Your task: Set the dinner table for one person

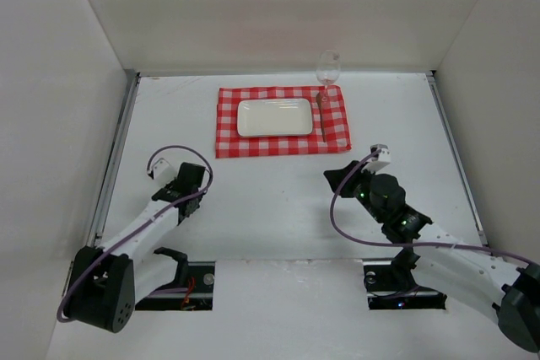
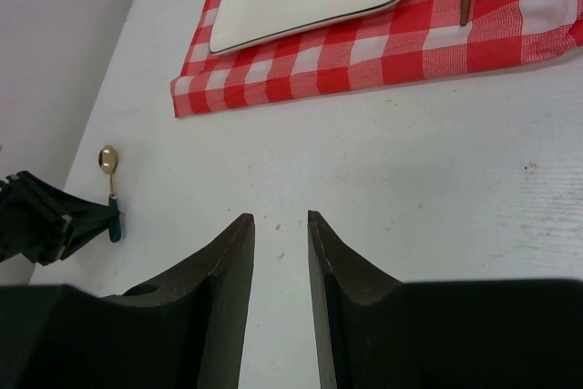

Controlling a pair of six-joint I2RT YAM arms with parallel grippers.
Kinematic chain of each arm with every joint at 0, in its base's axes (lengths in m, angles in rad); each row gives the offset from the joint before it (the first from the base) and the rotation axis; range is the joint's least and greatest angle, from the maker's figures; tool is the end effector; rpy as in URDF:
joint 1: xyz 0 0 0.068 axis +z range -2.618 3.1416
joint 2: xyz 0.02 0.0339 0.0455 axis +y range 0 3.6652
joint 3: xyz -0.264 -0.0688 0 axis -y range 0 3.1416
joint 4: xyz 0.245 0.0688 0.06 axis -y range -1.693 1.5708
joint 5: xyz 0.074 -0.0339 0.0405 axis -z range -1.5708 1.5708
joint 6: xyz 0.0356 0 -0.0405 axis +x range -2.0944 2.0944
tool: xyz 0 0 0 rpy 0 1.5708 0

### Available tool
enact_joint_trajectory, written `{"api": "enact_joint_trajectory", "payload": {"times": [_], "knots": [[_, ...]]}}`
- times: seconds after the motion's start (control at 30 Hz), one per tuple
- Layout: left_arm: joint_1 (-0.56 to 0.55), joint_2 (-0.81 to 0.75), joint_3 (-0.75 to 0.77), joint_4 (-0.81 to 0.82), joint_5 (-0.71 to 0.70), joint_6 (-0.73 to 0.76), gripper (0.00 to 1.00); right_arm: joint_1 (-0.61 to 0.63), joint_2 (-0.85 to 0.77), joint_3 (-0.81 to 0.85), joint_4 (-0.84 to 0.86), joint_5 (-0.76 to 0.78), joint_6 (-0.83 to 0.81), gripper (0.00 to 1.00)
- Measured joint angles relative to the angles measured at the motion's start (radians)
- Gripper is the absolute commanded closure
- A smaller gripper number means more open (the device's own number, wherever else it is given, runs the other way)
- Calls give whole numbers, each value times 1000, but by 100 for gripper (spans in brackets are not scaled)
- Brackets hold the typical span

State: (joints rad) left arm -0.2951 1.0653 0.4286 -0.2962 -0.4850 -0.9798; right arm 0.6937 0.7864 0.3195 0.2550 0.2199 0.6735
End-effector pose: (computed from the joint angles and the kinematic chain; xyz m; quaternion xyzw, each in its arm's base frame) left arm 0.1844 -0.0387 0.1623 -0.3804 0.8430 0.0021 0.3803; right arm 0.1477 0.1127 0.2208 0.0611 0.7739 0.3283 0.5381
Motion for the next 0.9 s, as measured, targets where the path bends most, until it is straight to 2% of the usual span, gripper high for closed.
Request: {"api": "enact_joint_trajectory", "payload": {"times": [0.13,0.27,0.47,0.7,0.9], "knots": [[-36,-71,34,-13,0,78,100,0,10,0,2,0,0,64],[-86,-39,156,12,-6,180,100,0,17,0,2,0,0,64],[-94,166,349,149,26,347,99,0,15,0,5,0,0,64],[-47,449,534,268,187,540,97,0,6,0,8,0,0,63],[-6,596,632,312,323,639,97,0,3,0,8,0,0,63]]}}
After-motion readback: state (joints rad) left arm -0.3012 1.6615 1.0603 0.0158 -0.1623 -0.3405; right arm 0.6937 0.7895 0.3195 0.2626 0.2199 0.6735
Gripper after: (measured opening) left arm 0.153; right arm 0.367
